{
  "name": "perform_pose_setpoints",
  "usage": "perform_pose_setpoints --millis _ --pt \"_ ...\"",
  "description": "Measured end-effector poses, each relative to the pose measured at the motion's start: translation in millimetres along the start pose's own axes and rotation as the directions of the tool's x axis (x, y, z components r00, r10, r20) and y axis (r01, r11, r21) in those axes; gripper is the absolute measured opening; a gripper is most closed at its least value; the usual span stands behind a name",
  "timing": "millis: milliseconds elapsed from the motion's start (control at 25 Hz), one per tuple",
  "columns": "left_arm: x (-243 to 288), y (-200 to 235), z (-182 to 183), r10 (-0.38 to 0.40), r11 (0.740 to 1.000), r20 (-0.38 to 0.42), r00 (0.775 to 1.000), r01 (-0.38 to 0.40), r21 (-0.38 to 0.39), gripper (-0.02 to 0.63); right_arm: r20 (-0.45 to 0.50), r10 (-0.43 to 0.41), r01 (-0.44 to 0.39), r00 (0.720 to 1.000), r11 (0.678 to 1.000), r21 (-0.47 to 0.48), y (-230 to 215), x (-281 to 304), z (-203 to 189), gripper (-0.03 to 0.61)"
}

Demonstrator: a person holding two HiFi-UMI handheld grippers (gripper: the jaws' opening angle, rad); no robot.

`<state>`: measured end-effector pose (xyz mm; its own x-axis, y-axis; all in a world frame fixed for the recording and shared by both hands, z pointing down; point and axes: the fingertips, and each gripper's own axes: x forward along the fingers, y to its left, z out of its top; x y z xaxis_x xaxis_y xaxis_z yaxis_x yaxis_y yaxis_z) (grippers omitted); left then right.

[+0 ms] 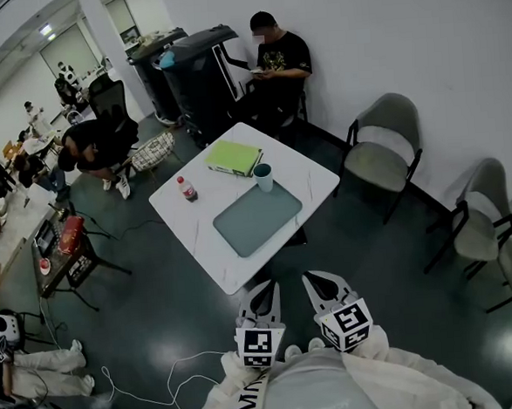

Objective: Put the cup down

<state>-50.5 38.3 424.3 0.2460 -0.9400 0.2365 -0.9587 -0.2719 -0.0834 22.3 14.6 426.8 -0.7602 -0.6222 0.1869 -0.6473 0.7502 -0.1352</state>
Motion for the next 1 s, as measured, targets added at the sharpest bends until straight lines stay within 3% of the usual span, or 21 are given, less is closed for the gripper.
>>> perform_pose_setpoints --millis 1000 --pt "-4.6 13.2 -11.1 0.035 0.999 -0.012 0.999 -0.036 -0.031 0.011 -0.021 0.042 -0.043 0.999 0.999 -0.002 10.1 13.2 -8.6 0.005"
